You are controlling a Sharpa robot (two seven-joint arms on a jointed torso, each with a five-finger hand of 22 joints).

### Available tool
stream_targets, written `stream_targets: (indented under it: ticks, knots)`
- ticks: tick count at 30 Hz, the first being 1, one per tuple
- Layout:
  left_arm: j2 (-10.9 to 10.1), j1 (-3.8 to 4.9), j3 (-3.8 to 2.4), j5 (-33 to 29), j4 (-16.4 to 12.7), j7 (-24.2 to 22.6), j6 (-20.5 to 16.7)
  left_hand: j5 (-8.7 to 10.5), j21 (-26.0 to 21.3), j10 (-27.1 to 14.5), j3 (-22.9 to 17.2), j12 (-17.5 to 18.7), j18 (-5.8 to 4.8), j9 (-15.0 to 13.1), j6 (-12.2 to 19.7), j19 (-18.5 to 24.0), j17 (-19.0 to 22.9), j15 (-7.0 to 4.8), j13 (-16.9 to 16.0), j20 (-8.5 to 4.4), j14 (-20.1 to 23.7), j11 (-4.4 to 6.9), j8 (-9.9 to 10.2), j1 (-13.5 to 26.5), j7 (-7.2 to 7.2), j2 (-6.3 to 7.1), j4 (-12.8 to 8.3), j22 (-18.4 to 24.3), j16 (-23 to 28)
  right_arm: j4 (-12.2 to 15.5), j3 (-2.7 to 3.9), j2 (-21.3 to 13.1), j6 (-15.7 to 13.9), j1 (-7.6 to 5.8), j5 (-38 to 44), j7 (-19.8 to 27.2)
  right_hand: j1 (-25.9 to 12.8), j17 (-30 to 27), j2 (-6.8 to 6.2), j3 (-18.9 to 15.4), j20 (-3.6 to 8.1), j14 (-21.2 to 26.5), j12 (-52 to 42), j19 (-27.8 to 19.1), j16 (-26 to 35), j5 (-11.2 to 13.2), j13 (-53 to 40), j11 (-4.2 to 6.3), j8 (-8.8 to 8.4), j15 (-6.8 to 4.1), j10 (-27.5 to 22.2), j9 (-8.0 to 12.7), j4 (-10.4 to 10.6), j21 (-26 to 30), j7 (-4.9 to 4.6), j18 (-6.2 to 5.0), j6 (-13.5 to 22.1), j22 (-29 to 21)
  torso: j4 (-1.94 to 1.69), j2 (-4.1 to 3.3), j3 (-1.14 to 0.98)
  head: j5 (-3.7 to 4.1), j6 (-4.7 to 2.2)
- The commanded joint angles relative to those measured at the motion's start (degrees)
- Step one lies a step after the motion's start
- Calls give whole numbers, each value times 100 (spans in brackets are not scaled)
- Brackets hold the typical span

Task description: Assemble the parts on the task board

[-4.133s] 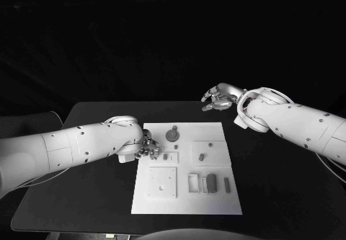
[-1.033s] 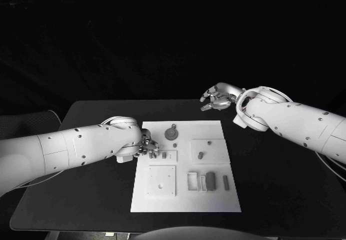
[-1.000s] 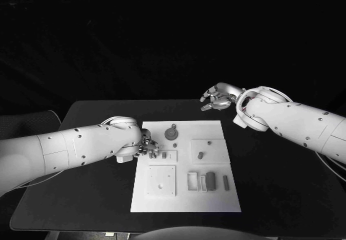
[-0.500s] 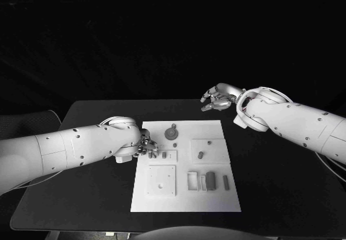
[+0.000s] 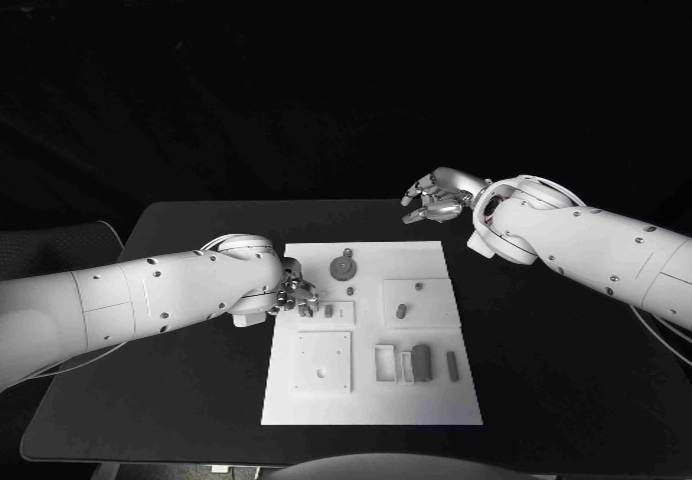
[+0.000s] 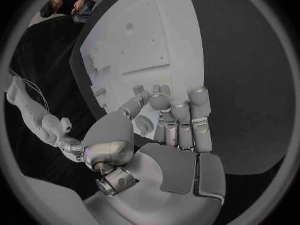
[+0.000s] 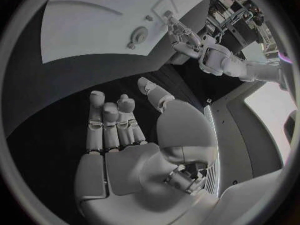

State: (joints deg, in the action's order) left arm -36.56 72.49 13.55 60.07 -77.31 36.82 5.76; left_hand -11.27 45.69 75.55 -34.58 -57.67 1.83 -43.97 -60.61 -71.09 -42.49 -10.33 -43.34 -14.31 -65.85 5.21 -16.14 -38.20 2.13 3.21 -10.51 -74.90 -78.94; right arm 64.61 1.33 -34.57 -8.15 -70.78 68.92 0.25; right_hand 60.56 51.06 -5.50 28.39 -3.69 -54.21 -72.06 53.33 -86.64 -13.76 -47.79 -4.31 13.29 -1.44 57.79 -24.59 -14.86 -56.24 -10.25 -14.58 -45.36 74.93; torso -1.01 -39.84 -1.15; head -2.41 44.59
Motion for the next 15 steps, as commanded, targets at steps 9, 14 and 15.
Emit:
stream_targets:
  ticks: [9, 14, 15]
  knots:
    - [-17, 7, -5, 21, -60, -76, -103, 25, -8, -81, 5, 17, 164, -9, -892, -21, -8, -51, -7, -10, -17, 74, -40, -22, -176, -35, -7, -86, -9, -5, 1, 5, 78, 4, 31, 23, -15, -10, 27, -12, 29, 0, -23, 8, -8, -33, 6, 16, 14, -29, -41, 10, 32, 26, -38, -42, -11, 16, -5, 0, 1, 6, 2]
    - [-38, 23, -5, 22, -84, -65, -98, 25, -6, -79, 7, 16, 165, -9, -893, -24, -8, -52, -8, -11, -21, 75, -42, -24, -178, -31, -12, -86, -10, -6, 1, 4, 79, 5, 31, 24, -14, -10, 27, -12, 30, 0, -24, 8, -8, -34, 6, 15, 14, -29, -41, 11, 32, 26, -38, -42, -10, 16, -7, 1, 3, 4, 1]
    - [-40, 26, -6, 24, -82, -63, -98, 26, -6, -78, 8, 16, 165, -9, -894, -25, -8, -52, -8, -11, -21, 75, -42, -24, -178, -30, -13, -86, -10, -7, 1, 5, 79, 5, 31, 23, -14, -11, 27, -12, 30, 0, -24, 8, -8, -33, 7, 15, 14, -29, -41, 11, 32, 26, -38, -42, -10, 16, -6, 0, 3, 6, -6]
